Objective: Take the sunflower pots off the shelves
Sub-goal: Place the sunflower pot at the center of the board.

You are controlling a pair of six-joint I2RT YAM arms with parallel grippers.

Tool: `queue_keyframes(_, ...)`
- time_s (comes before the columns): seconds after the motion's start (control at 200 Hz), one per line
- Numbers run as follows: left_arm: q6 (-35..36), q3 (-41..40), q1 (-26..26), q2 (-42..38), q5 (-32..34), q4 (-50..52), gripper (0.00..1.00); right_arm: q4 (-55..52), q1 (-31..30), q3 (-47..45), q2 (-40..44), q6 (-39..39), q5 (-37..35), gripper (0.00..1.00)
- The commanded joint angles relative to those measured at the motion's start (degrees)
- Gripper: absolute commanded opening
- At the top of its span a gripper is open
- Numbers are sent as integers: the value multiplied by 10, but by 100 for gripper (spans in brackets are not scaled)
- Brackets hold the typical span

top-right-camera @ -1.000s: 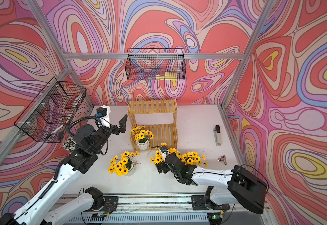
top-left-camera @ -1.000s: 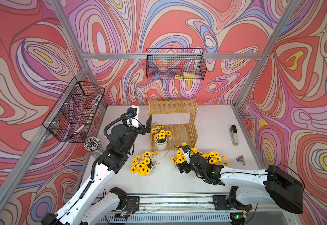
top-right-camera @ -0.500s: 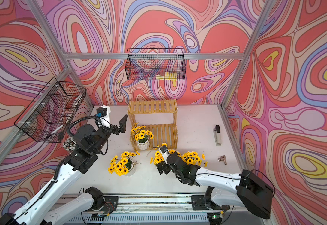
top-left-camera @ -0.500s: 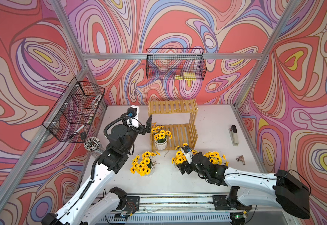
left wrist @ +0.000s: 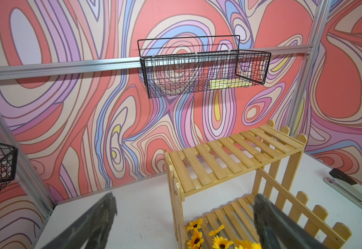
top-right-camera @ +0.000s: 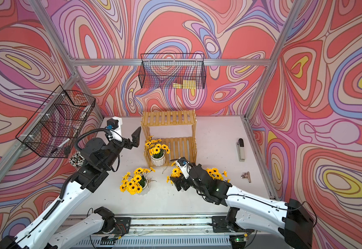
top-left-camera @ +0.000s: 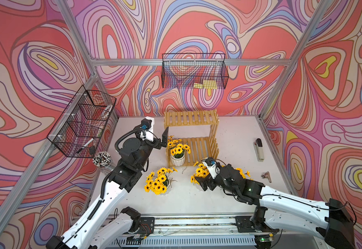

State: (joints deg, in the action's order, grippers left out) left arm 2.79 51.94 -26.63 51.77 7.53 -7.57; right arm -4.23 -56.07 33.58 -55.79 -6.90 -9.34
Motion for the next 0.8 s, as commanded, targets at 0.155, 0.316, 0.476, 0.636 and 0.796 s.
queue_keyframes(0.155,4,-6,3,-12,1,-18,100,-95,-2,115,-27,14,-41,98)
queue_keyframes(0.316,4,-8,3,-17,1,-18,100,-159,49,224,-109,17,61,98)
queue_keyframes(0.476,3,-12,2,-27,4,-20,100,-179,80,295,-180,54,108,98)
queue_keyframes(0.636,1,-16,3,-32,1,-24,100,-202,90,357,-249,86,137,98)
queue_keyframes(0.796,-1,-16,3,-35,2,-23,100,-214,99,379,-302,82,143,98)
